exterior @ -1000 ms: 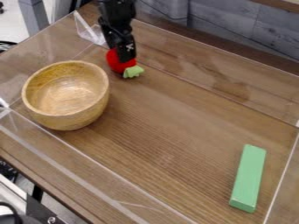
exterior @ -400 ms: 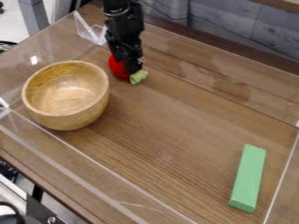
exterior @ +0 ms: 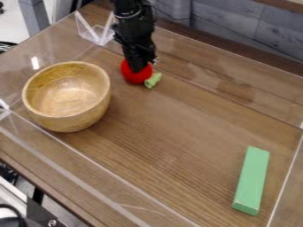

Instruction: Move the red fruit to the right

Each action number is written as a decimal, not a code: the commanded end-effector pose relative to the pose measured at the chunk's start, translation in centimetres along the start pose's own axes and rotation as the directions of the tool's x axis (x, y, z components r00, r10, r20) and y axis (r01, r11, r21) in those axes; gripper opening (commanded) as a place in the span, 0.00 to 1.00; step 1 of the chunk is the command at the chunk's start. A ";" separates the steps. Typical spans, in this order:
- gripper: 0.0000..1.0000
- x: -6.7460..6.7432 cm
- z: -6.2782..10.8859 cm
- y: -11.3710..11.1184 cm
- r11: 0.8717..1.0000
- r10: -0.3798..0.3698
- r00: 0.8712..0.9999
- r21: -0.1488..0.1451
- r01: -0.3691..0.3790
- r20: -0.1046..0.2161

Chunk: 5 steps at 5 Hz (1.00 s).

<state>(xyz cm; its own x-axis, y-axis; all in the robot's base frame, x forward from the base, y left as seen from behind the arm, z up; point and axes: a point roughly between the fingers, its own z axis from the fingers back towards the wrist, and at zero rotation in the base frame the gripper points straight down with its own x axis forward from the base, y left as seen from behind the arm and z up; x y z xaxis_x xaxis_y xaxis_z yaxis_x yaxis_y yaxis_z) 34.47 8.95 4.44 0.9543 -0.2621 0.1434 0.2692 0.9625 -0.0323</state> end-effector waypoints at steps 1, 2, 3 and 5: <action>0.00 0.8 0.8 0.9 1.000 0.027 0.998 0.010 -0.028 0.048; 0.00 0.6 0.2 2.0 0.998 0.067 0.997 -0.001 -0.067 0.050; 0.00 0.8 0.3 2.1 0.996 0.084 0.995 -0.017 -0.083 0.047; 1.00 0.7 0.5 1.4 0.988 0.147 0.988 -0.044 -0.145 0.041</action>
<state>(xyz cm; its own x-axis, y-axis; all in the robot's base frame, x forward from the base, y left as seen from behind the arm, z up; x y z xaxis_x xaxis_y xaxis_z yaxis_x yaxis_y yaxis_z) 35.18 9.94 3.80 0.9820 -0.1194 0.1463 0.1365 0.9842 -0.1129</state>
